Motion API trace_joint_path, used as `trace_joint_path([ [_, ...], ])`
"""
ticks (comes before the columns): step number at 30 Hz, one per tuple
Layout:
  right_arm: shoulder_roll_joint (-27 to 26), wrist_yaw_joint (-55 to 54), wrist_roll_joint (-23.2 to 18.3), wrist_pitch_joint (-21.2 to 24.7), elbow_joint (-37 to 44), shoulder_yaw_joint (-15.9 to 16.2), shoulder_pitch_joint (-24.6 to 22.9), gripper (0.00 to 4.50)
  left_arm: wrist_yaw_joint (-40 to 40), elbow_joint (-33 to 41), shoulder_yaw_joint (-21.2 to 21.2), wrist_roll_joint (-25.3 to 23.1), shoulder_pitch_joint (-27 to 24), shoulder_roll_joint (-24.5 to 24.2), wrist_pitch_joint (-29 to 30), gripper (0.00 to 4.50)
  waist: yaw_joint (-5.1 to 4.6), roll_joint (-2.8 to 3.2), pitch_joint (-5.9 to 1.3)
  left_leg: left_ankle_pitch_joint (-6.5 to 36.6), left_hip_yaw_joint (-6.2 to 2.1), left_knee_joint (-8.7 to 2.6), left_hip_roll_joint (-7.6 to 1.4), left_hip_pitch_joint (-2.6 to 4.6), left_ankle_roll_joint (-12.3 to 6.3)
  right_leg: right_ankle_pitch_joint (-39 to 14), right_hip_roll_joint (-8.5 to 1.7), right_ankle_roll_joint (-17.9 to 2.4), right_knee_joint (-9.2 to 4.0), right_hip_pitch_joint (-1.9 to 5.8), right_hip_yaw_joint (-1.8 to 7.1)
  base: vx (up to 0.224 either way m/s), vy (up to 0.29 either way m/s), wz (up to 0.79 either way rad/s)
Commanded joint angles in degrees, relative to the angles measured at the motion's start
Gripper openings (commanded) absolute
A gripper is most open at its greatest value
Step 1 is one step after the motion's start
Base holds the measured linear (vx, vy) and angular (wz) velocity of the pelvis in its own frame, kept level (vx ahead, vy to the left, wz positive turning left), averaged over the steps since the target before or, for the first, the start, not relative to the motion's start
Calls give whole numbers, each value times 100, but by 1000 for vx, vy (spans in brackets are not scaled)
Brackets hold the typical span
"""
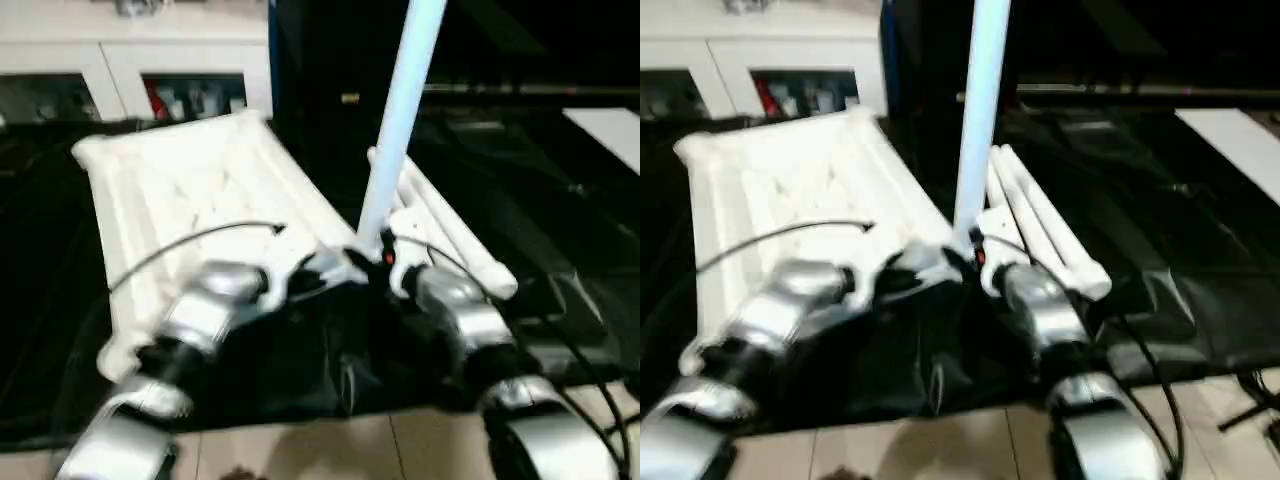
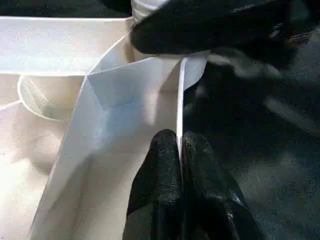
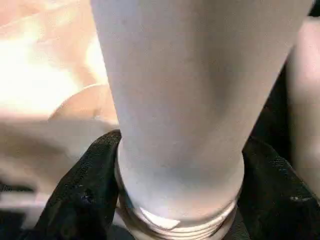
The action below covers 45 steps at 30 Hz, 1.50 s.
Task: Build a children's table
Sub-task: Rotate leg to tighten
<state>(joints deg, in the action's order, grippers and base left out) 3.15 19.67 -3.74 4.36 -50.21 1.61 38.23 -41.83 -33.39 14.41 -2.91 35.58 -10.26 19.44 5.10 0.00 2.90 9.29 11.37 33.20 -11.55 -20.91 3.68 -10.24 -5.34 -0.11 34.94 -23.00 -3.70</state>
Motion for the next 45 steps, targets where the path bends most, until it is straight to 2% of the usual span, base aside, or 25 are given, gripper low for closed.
trace_joint_path([
  [1, -196, -247, 32, 158, -430, 12, -62, 275, 497, -48, -144, 111, 102, 323, -7, 0, -26, -26, -314, 2221, -135, -403, -117, 144, 163, -2839, -306, -697, -619, 131, 194, 0, 0, 0],
  [4, -283, -126, -4, 28, -502, 14, 32, 275, 535, -63, -18, -31, 100, 406, 19, 0, -16, -22, -331, 2155, -132, -410, -122, 113, 81, -2634, -297, -677, -610, 138, 200, 0, 0, 0],
  [5, -315, -111, -43, -2, -551, -35, 68, 331, 544, -73, 11, -79, 101, 411, 2, 0, -15, -23, -335, 2133, -133, -415, -123, 101, 71, -2582, -299, -688, -601, 148, 200, 0, 0, 0],
  [7, -335, 74, -180, -121, -616, -176, 151, 354, 537, -94, -44, -62, 106, 365, -12, 0, -13, -48, -342, 2058, -128, -418, -129, 82, 38, -2421, -299, -744, -576, 159, 200, 0, 0, 0],
  [11, -292, 267, -262, -250, -616, -260, 243, 388, 463, -110, -84, -61, 105, 227, -47, 0, -20, -60, -341, 2060, -129, -419, -128, 73, 4, -2472, -306, -752, -580, 165, 194, 0, 0, 0],
  [13, -99, 674, -179, -258, -464, -107, 263, 400, 40, 17, -102, 60, 8, 46, -260, 0, -16, -78, -342, 2004, -124, -419, -129, 64, -35, -2486, -311, -747, -580, 167, 200, 0, 0, 0],
  [14, 54, 969, -70, -241, -340, 67, 224, 411, -185, 137, -136, 148, -56, -49, -261, 0, -6, -67, -349, 1826, -123, -418, -133, 30, -50, -2316, -312, -780, -554, 192, 198, 0, 0, 0],
  [16, 182, 1300, -50, -202, -200, 167, 166, 432, -416, 235, -133, 206, -115, -159, -353, 0, -7, -72, -343, 1788, -118, -413, -136, 20, -94, -2233, -314, -814, -542, 197, 207, 0, 0, 0],
  [17, 235, 1467, -59, -182, -131, 195, 136, 432, -525, 277, -123, 226, -142, -217, -413, 0, -7, -72, -343, 1788, -118, -413, -136, 20, -94, -2233, -314, -814, -542, 197, 207, 0, 0, 0],
  [19, 646, 2428, -104, -202, 353, 410, -113, 432, -932, 331, -84, 257, -221, -550, -480, 0, 34, -75, -360, 1606, -97, -395, -152, 40, -166, -1896, -301, -876, -508, 202, 222, 0, 0, 0],
  [20, 646, 2428, -104, -202, 353, 410, -113, 432, -932, 331, -84, 257, -221, -550, -480, 0, 38, -71, -364, 1561, -93, -393, -160, 41, -176, -1782, -296, -914, -488, 204, 224, 0, 0, 0],
  [22, 954, 2987, -129, -246, 630, 473, -241, 432, -1346, 391, -70, 357, -279, -788, -612, 0, 45, -53, -379, 1383, -87, -380, -158, 25, -207, -1462, -291, -1056, -440, 228, 216, 0, 0, 0],
  [23, 980, 3031, -135, -245, 653, 477, -250, 432, -1398, 403, -68, 370, -287, -811, -640, 0, 45, -53, -379, 1383, -87, -380, -158, 25, -207, -1462, -291, -1056, -440, 228, 216, 0, 0, 0],
  [25, 1182, 3276, -139, -276, 813, 530, -307, 432, -1922, 596, -46, 538, -387, -1004, -687, 0, 43, -22, -390, 1186, -81, -367, -168, 10, -244, -1024, -271, -1246, -376, 239, 208, 0, 0, 0],
  [27, 1245, 3369, -159, -229, 900, 541, -332, 432, -2130, 705, -33, 609, -432, -1095, -583, 0, 37, -27, -393, 1149, -71, -361, -171, 15, -250, -888, -262, -1310, -361, 240, 209, 0, 0, 0],
  [28, 1286, 3454, -147, -210, 965, 583, -358, 432, -2295, 799, -21, 676, -475, -1157, -537, 0, 37, -3, -396, 1161, -63, -352, -174, 30, -271, -752, -258, -1409, -345, 228, 208, 0, 0, 0],
  [30, 1334, 3567, -111, -233, 1037, 663, -398, 432, -2455, 914, -13, 762, -518, -1209, -457, 0, 55, -8, -404, 1073, -56, -344, -178, 27, -294, -598, -259, -1451, -327, 238, 210, 0, 0, 0],
  [33, 1336, 3674, -113, -205, 1101, 687, -432, 432, -2600, 1002, 4, 827, -560, -1252, -431, 0, 66, -21, -398, 1092, -48, -340, -171, 23, -304, -636, -260, -1463, -332, 238, 211, 0, 0, 0],
  [35, 1332, 3879, -162, -163, 1189, 732, -481, 432, -2631, 1018, 5, 840, -572, -1265, -438, 0, 79, -24, -375, 1291, -56, -360, -183, 28, -232, -1011, -273, -1361, -370, 232, 217, 0, 0, 0],
  [37, 1335, 3979, -182, -136, 1249, 768, -516, 432, -2658, 1036, 5, 851, -583, -1280, -435, 0, 82, -44, -376, 1350, -59, -368, -186, 36, -188, -1138, -275, -1311, -380, 225, 219, 0, 0, 0],
  [39, 1320, 4010, -189, -137, 1268, 786, -537, 432, -2676, 1060, 4, 854, -596, -1296, -417, 0, 89, -32, -374, 1361, -63, -372, -189, 39, -171, -1167, -280, -1295, -380, 219, 223, 0, 0, 0],
  [45, 1234, 3997, -214, -144, 1218, 765, -541, 375, -2714, 1158, 1, 854, -654, -1321, -342, 0, 115, -45, -388, 1186, -63, -360, -183, 27, -189, -957, -280, -1315, -347, 229, 225, 0, 0, 0],
])
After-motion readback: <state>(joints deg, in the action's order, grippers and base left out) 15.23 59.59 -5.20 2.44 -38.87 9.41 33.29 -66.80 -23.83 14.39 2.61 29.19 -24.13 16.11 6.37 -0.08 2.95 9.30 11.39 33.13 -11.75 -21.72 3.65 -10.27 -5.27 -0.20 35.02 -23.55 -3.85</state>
